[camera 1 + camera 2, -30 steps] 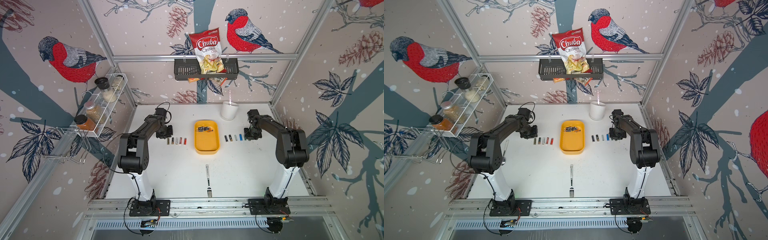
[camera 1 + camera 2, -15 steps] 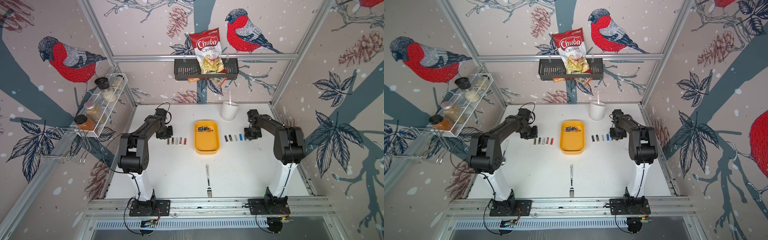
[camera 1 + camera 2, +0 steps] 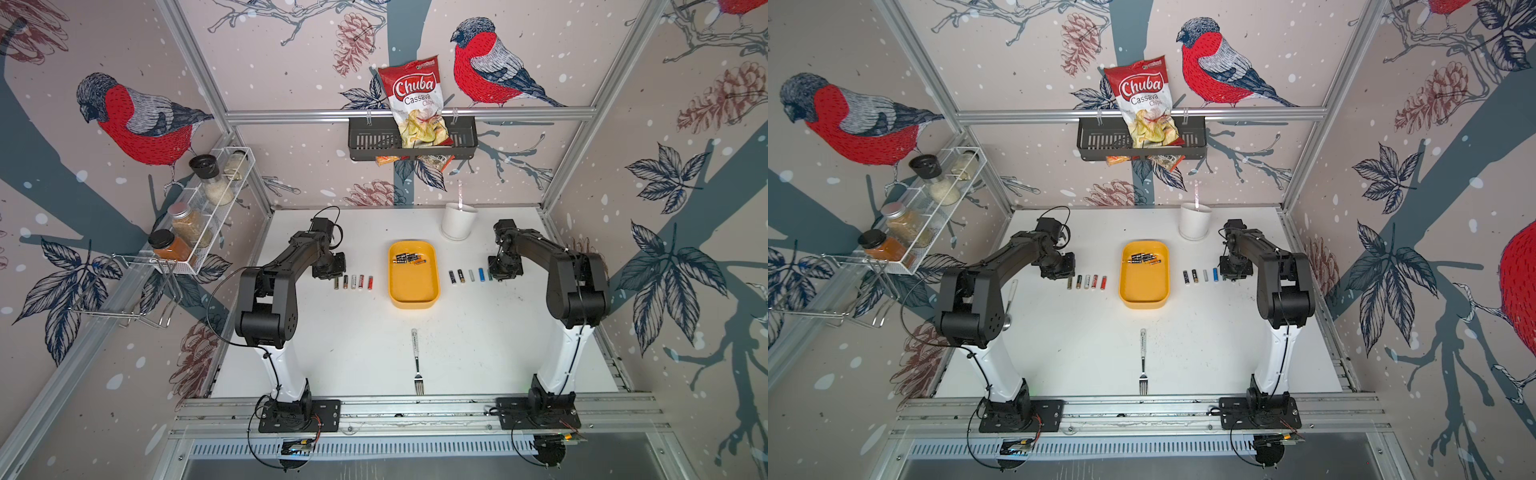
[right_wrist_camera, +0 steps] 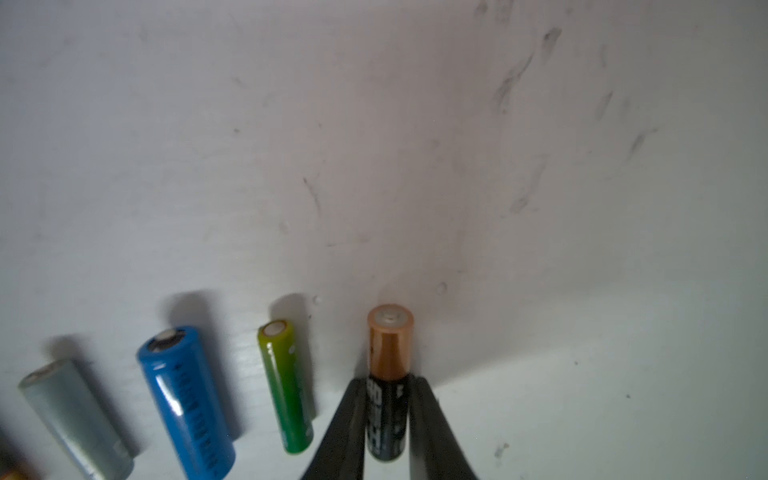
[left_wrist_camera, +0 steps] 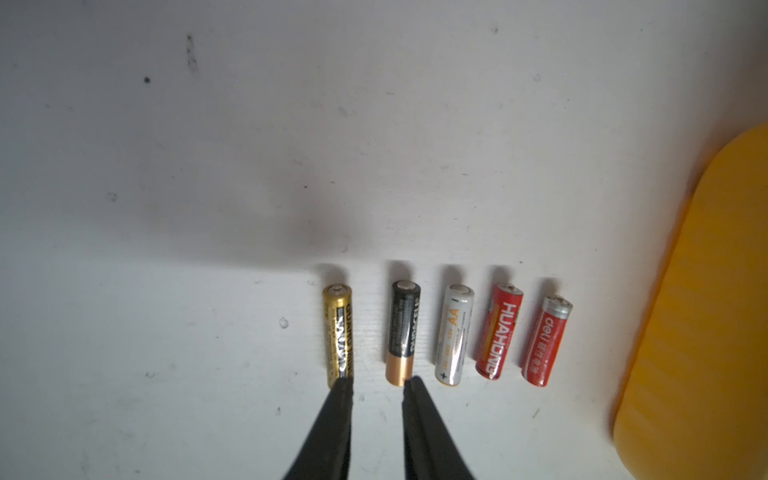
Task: Take the batteries out of the storage box
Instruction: Place the battery at the center of the board.
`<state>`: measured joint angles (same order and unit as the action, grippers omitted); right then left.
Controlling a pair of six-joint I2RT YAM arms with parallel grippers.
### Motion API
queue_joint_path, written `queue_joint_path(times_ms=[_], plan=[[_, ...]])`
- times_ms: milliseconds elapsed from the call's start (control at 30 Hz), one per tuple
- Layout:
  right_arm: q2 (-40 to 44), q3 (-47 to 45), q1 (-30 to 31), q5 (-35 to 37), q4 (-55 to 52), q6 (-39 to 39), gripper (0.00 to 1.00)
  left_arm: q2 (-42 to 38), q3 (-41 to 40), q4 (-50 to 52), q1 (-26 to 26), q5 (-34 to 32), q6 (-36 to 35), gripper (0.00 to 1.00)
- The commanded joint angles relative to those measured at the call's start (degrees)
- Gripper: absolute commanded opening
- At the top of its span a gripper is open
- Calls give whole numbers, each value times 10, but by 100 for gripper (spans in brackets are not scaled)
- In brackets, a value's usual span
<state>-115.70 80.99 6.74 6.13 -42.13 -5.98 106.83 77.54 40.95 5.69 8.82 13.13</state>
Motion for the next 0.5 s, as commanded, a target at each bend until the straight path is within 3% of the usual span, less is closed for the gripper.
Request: queue_joint_path(times_ms=[0,467], plan=[[-2,-1,1,6,-7,4,26,-4,-3,-5,-1,-2,-8,27],[4,0,1,11,-9,3,31,-5,14,2,-1,-2,-6,27]])
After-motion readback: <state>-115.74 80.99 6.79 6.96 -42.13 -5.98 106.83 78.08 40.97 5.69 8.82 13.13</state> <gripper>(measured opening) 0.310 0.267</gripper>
